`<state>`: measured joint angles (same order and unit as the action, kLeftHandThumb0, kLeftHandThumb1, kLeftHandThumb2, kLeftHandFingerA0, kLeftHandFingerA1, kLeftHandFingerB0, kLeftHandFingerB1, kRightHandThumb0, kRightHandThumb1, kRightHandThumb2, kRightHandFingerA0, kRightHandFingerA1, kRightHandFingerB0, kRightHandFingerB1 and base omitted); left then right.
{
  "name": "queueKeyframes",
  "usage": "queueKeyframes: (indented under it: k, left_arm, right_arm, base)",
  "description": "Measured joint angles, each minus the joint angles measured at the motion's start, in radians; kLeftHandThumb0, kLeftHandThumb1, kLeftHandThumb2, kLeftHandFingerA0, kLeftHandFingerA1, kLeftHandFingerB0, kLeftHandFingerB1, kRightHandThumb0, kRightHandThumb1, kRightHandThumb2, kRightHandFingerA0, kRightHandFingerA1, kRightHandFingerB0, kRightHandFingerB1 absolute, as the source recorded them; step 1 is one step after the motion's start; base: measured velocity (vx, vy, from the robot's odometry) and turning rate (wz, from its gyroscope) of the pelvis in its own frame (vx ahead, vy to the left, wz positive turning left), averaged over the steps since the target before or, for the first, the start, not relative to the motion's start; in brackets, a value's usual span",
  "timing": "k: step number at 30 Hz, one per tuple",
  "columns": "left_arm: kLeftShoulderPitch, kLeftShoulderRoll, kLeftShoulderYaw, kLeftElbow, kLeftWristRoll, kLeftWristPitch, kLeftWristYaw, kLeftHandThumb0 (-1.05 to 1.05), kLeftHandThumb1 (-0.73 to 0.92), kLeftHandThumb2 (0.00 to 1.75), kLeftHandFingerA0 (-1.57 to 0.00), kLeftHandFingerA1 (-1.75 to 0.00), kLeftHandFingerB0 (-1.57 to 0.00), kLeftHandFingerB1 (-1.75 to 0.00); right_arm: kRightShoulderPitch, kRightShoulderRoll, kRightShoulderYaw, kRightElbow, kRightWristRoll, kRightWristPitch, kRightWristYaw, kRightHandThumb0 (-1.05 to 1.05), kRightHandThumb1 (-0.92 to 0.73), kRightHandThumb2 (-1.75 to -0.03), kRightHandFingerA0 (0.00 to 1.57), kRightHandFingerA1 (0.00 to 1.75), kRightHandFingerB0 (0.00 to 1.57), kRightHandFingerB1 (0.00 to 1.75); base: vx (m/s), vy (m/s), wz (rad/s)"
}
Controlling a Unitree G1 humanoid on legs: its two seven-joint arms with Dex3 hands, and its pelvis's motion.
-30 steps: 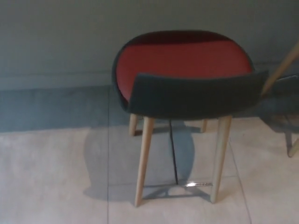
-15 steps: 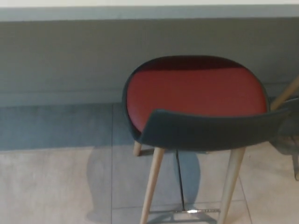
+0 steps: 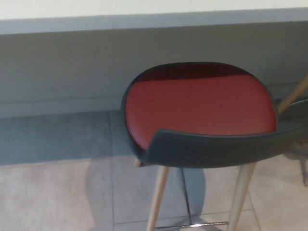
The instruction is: The robot walks towards a chair to grab it and pulls it towards itself
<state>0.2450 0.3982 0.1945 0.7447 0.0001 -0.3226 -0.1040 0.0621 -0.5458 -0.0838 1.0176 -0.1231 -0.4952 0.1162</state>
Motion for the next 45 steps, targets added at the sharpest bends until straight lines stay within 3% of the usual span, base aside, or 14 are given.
queueKeyframes:
  k: [8,9,22,23,24,30,31,32,34,35,36,37,44,45]
  left_arm:
    - [-0.001,0.017,-0.011,-0.124,0.002,0.016,-0.018,-0.66,0.6,0.58,-0.29,-0.36,-0.22,-0.28]
    - [-0.009,0.024,-0.016,-0.135,0.005,0.018,-0.021,-0.7,0.48,0.82,-0.22,-0.46,-0.15,-0.4]
    - [-0.01,0.025,-0.081,-0.362,0.016,0.052,-0.076,-0.71,0.47,0.83,-0.14,-0.46,-0.08,-0.39]
    - [-0.01,0.025,-0.084,-0.372,0.017,0.055,-0.08,-0.66,0.6,0.59,-0.18,-0.38,-0.17,-0.27]
    - [-0.009,0.025,-0.088,-0.383,0.017,0.059,-0.085,-0.7,0.41,0.85,-0.1,-0.5,0.0,-0.36]
    - [-0.031,0.021,-0.187,-0.587,0.025,0.115,-0.138,-0.72,0.55,0.58,-0.08,-0.37,-0.08,-0.23]
    - [-0.054,0.014,-0.223,-0.635,0.03,0.137,-0.151,-0.72,0.41,0.86,-0.05,-0.42,-0.07,-0.24]
    - [-0.075,0.007,-0.248,-0.663,0.034,0.151,-0.159,-0.72,0.54,0.58,-0.08,-0.36,-0.08,-0.23]
    - [-0.11,-0.004,-0.291,-0.699,0.043,0.178,-0.17,-0.75,0.42,0.87,0.0,-0.4,-0.11,-0.22]
    - [-0.131,-0.011,-0.312,-0.71,0.05,0.191,-0.174,-0.73,0.53,0.56,-0.08,-0.36,-0.08,-0.24]
    - [-0.159,-0.022,-0.337,-0.717,0.059,0.209,-0.177,-0.72,0.4,0.87,-0.04,-0.41,-0.07,-0.23]
    - [-0.181,-0.033,-0.357,-0.721,0.066,0.223,-0.18,-0.73,0.49,0.57,-0.05,-0.38,-0.05,-0.25]
    - [-0.298,-0.082,-0.449,-0.706,0.114,0.31,-0.19,-0.72,0.4,0.86,-0.04,-0.42,-0.05,-0.24]
    - [-0.304,-0.082,-0.455,-0.705,0.12,0.322,-0.19,-0.73,0.48,0.57,-0.05,-0.4,-0.08,-0.26]
  right_arm:
    - [-0.015,-0.014,-0.001,-0.013,0.0,-0.012,0.018,-0.79,-0.48,-0.91,0.03,0.32,0.0,0.15]
    - [-0.025,-0.021,-0.001,-0.018,0.0,-0.013,0.019,-0.83,-0.5,-0.91,0.01,0.32,0.0,0.1]
    - [-0.084,-0.069,-0.004,-0.078,-0.002,-0.023,0.042,-0.84,-0.48,-0.89,0.0,0.24,0.0,0.11]
    - [-0.086,-0.069,-0.004,-0.08,-0.002,-0.025,0.044,-0.81,-0.57,-0.58,0.0,0.27,0.0,0.2]
    - [-0.088,-0.069,-0.005,-0.084,-0.002,-0.027,0.047,-0.81,-0.45,-0.87,0.0,0.24,0.0,0.11]
    - [-0.127,-0.077,0.016,-0.167,-0.002,-0.028,0.095,-0.83,-0.47,-0.87,0.0,0.14,0.0,0.04]
    - [-0.143,-0.079,0.033,-0.191,-0.005,-0.028,0.108,-0.83,-0.47,-0.87,0.0,0.15,0.0,0.04]
    - [-0.153,-0.079,0.046,-0.207,-0.009,-0.027,0.115,-0.81,-0.46,-0.86,0.0,0.15,0.0,0.05]
    - [-0.168,-0.079,0.068,-0.224,-0.016,-0.025,0.129,-0.83,-0.47,-0.87,0.0,0.12,0.0,0.0]
    - [-0.177,-0.079,0.08,-0.23,-0.022,-0.022,0.135,-0.82,-0.47,-0.87,0.0,0.14,0.0,0.0]
    - [-0.192,-0.079,0.096,-0.234,-0.029,-0.019,0.143,-0.81,-0.47,-0.87,0.0,0.14,0.0,0.0]
    - [-0.205,-0.079,0.108,-0.234,-0.035,-0.018,0.148,-0.82,-0.47,-0.86,0.0,0.09,0.0,0.01]
    - [-0.294,-0.088,0.169,-0.236,-0.075,-0.003,0.168,-0.8,-0.44,-0.62,0.0,0.07,0.0,0.15]
    - [-0.299,-0.091,0.174,-0.236,-0.08,0.0,0.169,-0.8,-0.42,-0.6,0.0,0.2,0.0,0.25]
  base:
    - [0.09,0.018,0.05]
    - [0.09,-0.042,0.09]
    - [0.01,-0.007,0.0]
    - [0.0,0.0,0.0]
    - [0.0,0.0,0.0]
    - [0.0,0.0,0.0]
    - [0.0,0.0,0.0]
    - [0.0,0.0,0.0]
    - [0.0,0.0,0.0]
    - [0.0,0.0,0.0]
    - [0.0,0.0,0.0]
    - [0.0,0.0,0.0]
    - [0.0,0.0,0.0]
    - [0.0,0.0,0.0]
